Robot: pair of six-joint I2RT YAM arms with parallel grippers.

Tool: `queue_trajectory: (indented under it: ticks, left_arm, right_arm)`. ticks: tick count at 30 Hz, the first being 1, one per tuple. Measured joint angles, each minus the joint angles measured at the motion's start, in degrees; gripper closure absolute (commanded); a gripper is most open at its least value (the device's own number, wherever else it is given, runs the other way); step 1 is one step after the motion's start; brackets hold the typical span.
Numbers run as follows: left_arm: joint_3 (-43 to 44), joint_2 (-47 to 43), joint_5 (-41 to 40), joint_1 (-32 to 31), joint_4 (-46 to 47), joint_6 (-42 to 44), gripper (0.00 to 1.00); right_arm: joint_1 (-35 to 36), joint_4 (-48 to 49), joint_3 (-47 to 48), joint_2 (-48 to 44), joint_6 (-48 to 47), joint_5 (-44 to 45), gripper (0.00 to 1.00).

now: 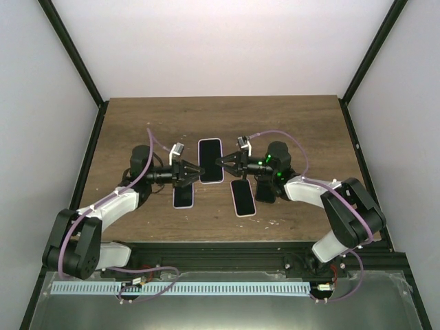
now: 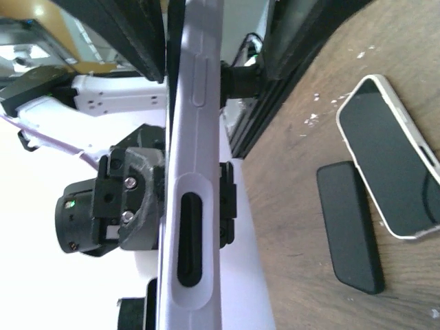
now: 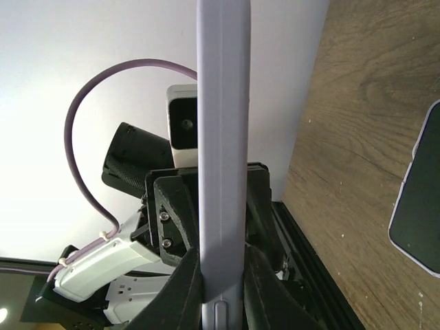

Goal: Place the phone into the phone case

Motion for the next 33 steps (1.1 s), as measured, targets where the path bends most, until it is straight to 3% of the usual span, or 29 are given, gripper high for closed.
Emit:
queue_trajectory:
  ticks: [4,8,13,16,18,20,25,29,33]
  left_arm:
    - [-0.4,0.0,0.5,-0.2,4.0,-2.5,0.86]
    - [-0.4,0.0,0.8,-0.2,5.0,-3.0,0.99]
    - [-0.3,0.0,0.7,-0.2,3.8,-1.8,1.00]
    - [0.0,0.0,0.2,-0.3,1.9,-0.5,1.00]
    - [0.1,0.0,0.1,-0.3,0.9,0.3,0.95]
    - [0.2,0.0,0.1,-0.3,0.2,0.9,0.79]
    - [0.3,-0.5,-0.7,-0.3,-1.2,0.7,0.53]
    - [0.2,-2.3,-1.3,-0.8,-1.4,0.1,0.50]
    - [-0.5,-3.7,-1.5,-2.6,0.1,-1.4,0.60]
  right_arm:
    - [0.0,-0.2,0.0,0.0,0.4,0.2,0.90]
    - [0.0,-0.5,0.0,0.0,0.4,0.2,0.83]
    - [0.0,-1.7,0.0,0.0,-0.4,0.5,0.72]
    - [0.0,-2.7,0.0,0.0,-1.3,0.4,0.73]
    - [0.1,-3.3,0.0,0.0,-1.9,0.4,0.83]
    - [0.4,-4.2,0.0,0.0,-2.5,0.3,0.88]
    - [0.7,-3.5,-0.3,-0.9,-1.4,0.5,0.89]
    - [0.8,-2.5,-0.9,-2.1,0.7,1.7,0.89]
    - [0.8,-1.6,-0.9,-2.8,2.5,3.3,0.89]
